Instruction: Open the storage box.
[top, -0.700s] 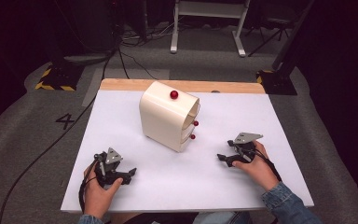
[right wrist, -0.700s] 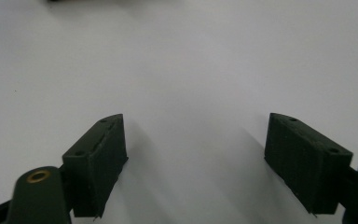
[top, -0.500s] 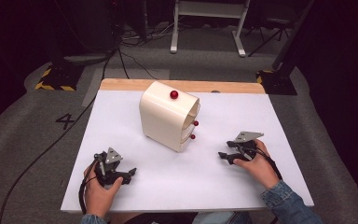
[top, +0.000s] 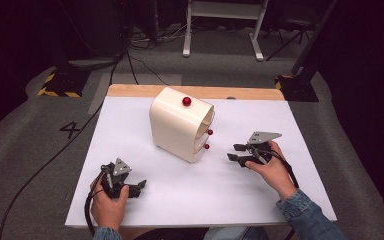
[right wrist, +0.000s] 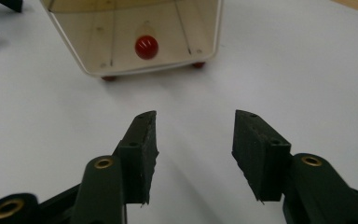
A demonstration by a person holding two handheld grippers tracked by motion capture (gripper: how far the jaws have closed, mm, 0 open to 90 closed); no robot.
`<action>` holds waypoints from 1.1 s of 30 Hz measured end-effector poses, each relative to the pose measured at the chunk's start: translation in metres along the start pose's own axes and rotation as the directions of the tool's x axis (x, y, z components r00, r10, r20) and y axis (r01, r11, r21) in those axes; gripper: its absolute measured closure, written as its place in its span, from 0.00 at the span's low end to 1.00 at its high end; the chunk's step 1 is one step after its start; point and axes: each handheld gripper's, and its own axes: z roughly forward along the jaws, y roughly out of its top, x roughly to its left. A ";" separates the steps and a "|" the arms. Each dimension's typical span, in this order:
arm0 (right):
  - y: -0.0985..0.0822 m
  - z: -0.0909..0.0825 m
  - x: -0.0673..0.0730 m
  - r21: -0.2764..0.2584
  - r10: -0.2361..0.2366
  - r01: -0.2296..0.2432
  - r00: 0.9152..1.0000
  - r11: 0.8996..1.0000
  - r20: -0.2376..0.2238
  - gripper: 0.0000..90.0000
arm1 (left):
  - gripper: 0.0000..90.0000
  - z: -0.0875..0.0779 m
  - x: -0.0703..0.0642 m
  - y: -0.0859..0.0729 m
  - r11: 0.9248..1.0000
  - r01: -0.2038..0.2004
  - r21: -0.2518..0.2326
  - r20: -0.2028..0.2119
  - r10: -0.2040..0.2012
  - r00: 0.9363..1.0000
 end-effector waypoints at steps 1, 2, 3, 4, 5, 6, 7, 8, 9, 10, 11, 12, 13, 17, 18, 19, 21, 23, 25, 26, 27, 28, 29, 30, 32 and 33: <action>0.002 0.002 0.001 -0.011 -0.001 0.001 1.000 1.000 -0.013 0.56 | 0.15 0.000 0.000 0.000 1.000 -0.002 0.000 0.000 0.002 1.000; 0.005 0.004 0.003 -0.023 -0.007 0.006 1.000 1.000 -0.027 0.57 | 0.15 0.000 0.000 0.000 1.000 -0.002 -0.001 0.000 0.002 1.000; 0.007 0.007 0.004 -0.037 -0.009 0.007 0.999 0.999 -0.041 0.57 | 0.15 0.000 0.000 0.000 1.000 -0.002 0.001 0.000 0.002 1.000; 0.009 0.010 0.006 -0.042 -0.008 0.006 0.999 0.999 -0.053 0.58 | 0.15 0.000 0.000 0.000 1.000 -0.002 0.001 0.000 0.002 1.000; 0.012 0.013 0.007 -0.047 -0.017 0.014 0.998 0.999 -0.066 0.60 | 0.15 0.000 0.000 0.000 1.000 0.000 0.003 0.001 0.000 1.000; 0.013 0.016 0.008 -0.055 -0.024 0.020 0.997 0.998 -0.073 0.60 | 0.15 0.000 0.000 0.000 1.000 0.000 0.003 0.000 0.000 1.000; 0.014 0.019 0.009 -0.069 -0.026 0.021 0.996 0.997 -0.081 0.61 | 0.15 0.000 0.000 0.000 1.000 0.000 0.003 0.000 0.000 1.000; 0.016 0.022 0.011 -0.074 -0.024 0.018 0.996 0.997 -0.087 0.61 | 0.15 0.000 0.000 0.000 1.000 -0.001 0.004 0.001 0.001 1.000; 0.016 0.022 0.011 -0.074 -0.024 0.018 0.996 0.997 -0.087 0.61 | 0.15 0.000 0.000 0.000 1.000 -0.001 0.004 0.001 0.001 1.000; 0.018 0.027 0.012 -0.083 -0.028 0.020 0.995 0.996 -0.099 0.64 | 0.15 0.000 0.000 0.000 1.000 0.000 0.003 0.000 0.000 1.000; 0.019 0.030 0.013 -0.088 -0.027 0.017 0.994 0.996 -0.104 0.66 | 0.15 0.000 0.000 0.000 1.000 0.000 0.003 0.000 0.000 1.000; 0.020 0.032 0.014 -0.094 -0.030 0.020 0.994 0.995 -0.107 0.68 | 0.15 0.000 0.000 0.000 1.000 0.000 0.003 0.000 0.000 1.000; 0.021 0.035 0.015 -0.105 -0.035 0.024 0.994 0.994 -0.107 0.69 | 0.15 0.000 0.000 0.000 1.000 -0.001 0.004 0.000 0.001 1.000; 0.024 0.042 0.017 -0.116 -0.040 0.027 0.993 0.993 -0.110 0.71 | 0.15 0.000 0.000 0.000 1.000 0.001 0.003 0.001 -0.001 1.000; 0.024 0.047 0.017 -0.115 -0.040 0.028 0.993 0.993 -0.110 0.73 | 0.15 0.000 0.000 0.000 1.000 0.001 0.003 0.001 -0.001 1.000; 0.024 0.047 0.017 -0.115 -0.040 0.028 0.993 0.993 -0.110 0.73 | 0.15 0.000 0.000 0.000 1.000 0.001 0.003 0.001 -0.001 1.000; 0.022 0.054 0.016 -0.104 -0.038 0.026 0.992 0.994 -0.117 0.75 | 0.15 0.000 0.000 0.000 1.000 0.001 0.003 0.001 -0.001 1.000; 0.021 0.057 0.016 -0.103 -0.046 0.034 0.992 0.994 -0.116 0.77 | 0.15 0.000 0.000 0.000 1.000 0.001 0.003 0.001 -0.001 1.000; 0.021 0.059 0.016 -0.097 -0.052 0.041 0.992 0.994 -0.112 0.78 | 0.15 0.000 0.000 0.000 1.000 0.001 0.003 0.000 -0.001 1.000; 0.021 0.060 0.016 -0.101 -0.054 0.043 0.992 0.994 -0.110 0.79 | 0.15 0.000 0.000 0.000 1.000 0.001 0.003 0.000 -0.001 1.000; 0.021 0.061 0.016 -0.102 -0.057 0.046 0.993 0.994 -0.106 0.79 | 0.15 0.000 0.000 0.000 1.000 0.001 0.003 0.000 -0.001 1.000; 0.021 0.061 0.016 -0.101 -0.056 0.046 0.993 0.994 -0.107 0.79 | 0.15 0.000 0.000 0.000 1.000 0.001 0.003 0.000 -0.001 1.000; 0.021 0.063 0.016 -0.102 -0.056 0.045 0.992 0.994 -0.112 0.80 | 0.15 0.000 0.000 0.000 1.000 0.001 0.003 0.000 -0.001 1.000; 0.021 0.063 0.016 -0.101 -0.055 0.044 0.992 0.994 -0.111 0.80 | 0.15 0.000 0.000 0.000 1.000 0.002 0.003 0.000 -0.002 1.000; 0.021 0.064 0.016 -0.103 -0.058 0.047 0.992 0.994 -0.112 0.81 | 0.15 0.000 0.000 0.000 1.000 0.001 0.002 0.000 -0.001 1.000; 0.021 0.064 0.017 -0.101 -0.059 0.048 0.992 0.994 -0.113 0.81 | 0.15 0.000 0.000 0.000 1.000 0.000 0.001 0.000 0.000 1.000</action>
